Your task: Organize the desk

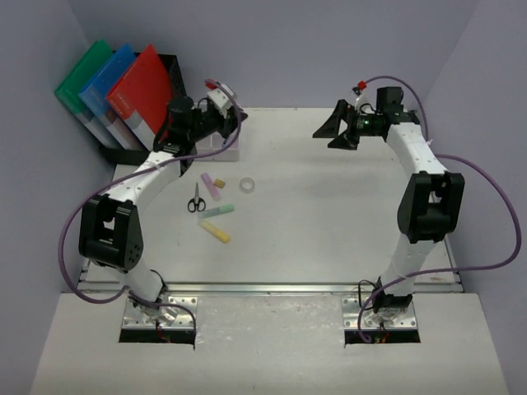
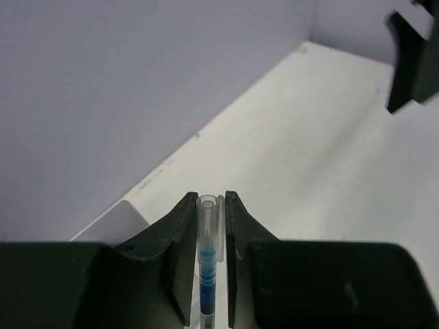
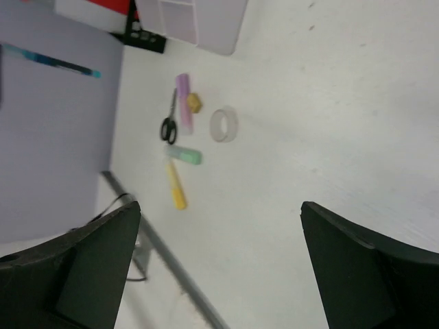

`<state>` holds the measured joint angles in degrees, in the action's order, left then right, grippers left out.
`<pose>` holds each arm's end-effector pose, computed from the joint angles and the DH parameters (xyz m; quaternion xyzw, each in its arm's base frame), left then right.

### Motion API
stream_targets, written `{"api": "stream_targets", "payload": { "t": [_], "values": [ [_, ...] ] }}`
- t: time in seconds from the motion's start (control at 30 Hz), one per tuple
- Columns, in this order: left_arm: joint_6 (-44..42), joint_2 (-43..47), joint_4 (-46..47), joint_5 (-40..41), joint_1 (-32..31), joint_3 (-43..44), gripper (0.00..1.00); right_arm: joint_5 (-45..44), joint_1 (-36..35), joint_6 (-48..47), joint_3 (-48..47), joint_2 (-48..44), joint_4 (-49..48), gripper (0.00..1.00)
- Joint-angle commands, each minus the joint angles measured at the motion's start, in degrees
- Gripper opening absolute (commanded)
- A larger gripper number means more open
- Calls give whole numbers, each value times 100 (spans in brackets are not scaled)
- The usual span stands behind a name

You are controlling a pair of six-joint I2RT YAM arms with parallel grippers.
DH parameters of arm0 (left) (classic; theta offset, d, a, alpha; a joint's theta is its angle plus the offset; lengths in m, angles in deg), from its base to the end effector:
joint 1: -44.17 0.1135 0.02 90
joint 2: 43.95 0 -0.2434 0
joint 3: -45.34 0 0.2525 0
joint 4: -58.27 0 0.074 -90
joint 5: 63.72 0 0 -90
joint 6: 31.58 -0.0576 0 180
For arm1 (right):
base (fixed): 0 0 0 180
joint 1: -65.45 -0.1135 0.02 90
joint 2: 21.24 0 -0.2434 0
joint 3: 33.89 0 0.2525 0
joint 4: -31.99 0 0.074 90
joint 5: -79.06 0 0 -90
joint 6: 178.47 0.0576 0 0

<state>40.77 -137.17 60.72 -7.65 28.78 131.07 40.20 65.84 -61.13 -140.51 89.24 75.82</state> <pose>0.3823 -0.1386 0.3129 0.3895 0.6203 -0.2024 0.6501 0.4315 0.0419 0.2431 0.0504 0.8541 0.4673 0.2228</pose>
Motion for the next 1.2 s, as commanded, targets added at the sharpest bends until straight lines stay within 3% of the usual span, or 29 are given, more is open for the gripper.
{"api": "stream_targets", "payload": {
  "t": [0.0,0.37,0.93,1.17],
  "values": [
    [1946,-447,1726,473,420,524,0,-1412,-72,-1683,14,-783,604,99],
    [1911,-2147,3333,973,652,1636,0,-1745,110,-2090,592,-1587,667,99],
    [1948,-3895,3231,1589,850,3529,0,-2106,141,-2486,872,-2145,836,99],
    [1840,-4081,3324,1448,845,3277,0,-2126,145,-2569,824,-2117,903,99]
  ]
}}
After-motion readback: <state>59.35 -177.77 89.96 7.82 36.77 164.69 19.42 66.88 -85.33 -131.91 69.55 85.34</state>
